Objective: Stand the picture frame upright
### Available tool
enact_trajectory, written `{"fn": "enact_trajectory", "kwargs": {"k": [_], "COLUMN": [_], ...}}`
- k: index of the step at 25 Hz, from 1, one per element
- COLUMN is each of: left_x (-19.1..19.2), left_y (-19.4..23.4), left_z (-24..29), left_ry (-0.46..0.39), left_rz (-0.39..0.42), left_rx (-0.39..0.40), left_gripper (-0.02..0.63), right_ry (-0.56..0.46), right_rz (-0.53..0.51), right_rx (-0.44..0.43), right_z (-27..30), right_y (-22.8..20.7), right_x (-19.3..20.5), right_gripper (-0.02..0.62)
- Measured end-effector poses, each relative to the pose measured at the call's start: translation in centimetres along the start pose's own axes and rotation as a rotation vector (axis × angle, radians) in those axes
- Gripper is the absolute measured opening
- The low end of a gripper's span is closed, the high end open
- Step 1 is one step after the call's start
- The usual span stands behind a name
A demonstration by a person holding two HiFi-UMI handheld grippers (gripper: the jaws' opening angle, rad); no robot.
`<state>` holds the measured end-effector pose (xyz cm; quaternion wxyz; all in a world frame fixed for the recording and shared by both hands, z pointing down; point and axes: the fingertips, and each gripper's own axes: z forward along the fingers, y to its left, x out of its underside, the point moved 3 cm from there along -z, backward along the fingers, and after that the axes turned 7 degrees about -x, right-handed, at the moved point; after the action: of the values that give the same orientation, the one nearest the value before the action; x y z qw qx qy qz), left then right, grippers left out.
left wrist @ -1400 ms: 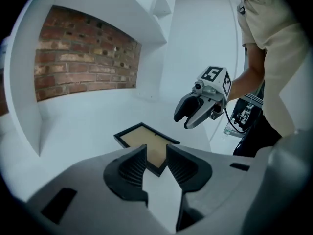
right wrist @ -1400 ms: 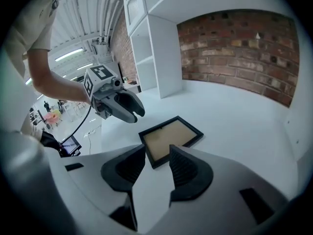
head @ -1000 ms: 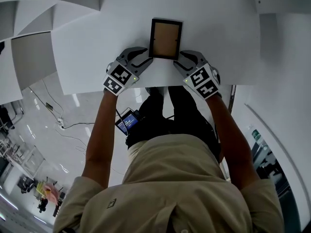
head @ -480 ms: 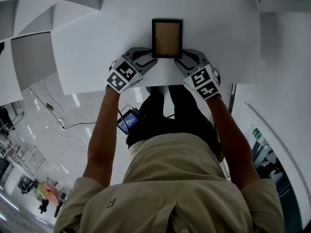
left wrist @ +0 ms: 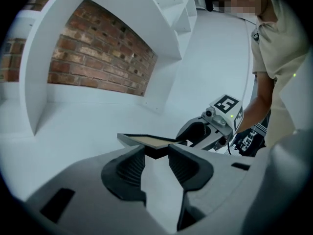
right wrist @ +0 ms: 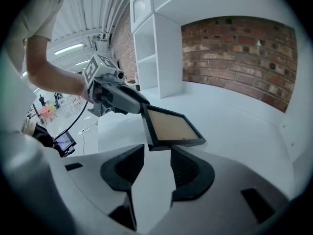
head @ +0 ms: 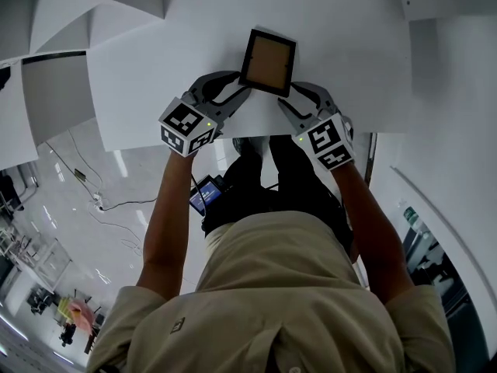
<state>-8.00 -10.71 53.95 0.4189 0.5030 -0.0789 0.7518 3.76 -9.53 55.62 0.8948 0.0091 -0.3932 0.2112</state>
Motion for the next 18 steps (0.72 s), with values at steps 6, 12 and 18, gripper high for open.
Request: {"fn": "enact_trajectory", "kwargs": {"k": [6, 12, 18], "left_x": [-3.0, -4.8, -6.0], "left_y": [-0.4, 0.0, 0.6], "left_z": [-1.4, -2.3, -1.7], "left_ry": [-0.020, 0.014, 0.055], "left_rz": [0.030, 0.092, 0.127], "left_rx": [-0.022, -0.037, -0.058], "left_gripper": [0.130, 0.131, 0.130], "right_ry": [-0.039, -0.056, -0.072], "right_rz": [-0.043, -0.065, -0.073], "right_rx": [0.040, 0.068, 0.078], "right_z": [-1.4, -2.3, -2.8], "right_y": [0.6, 0.1, -1.8], "right_x": [-2.0, -4.2, -5.7], "right_gripper": [0.164, 0.152, 0.143]}}
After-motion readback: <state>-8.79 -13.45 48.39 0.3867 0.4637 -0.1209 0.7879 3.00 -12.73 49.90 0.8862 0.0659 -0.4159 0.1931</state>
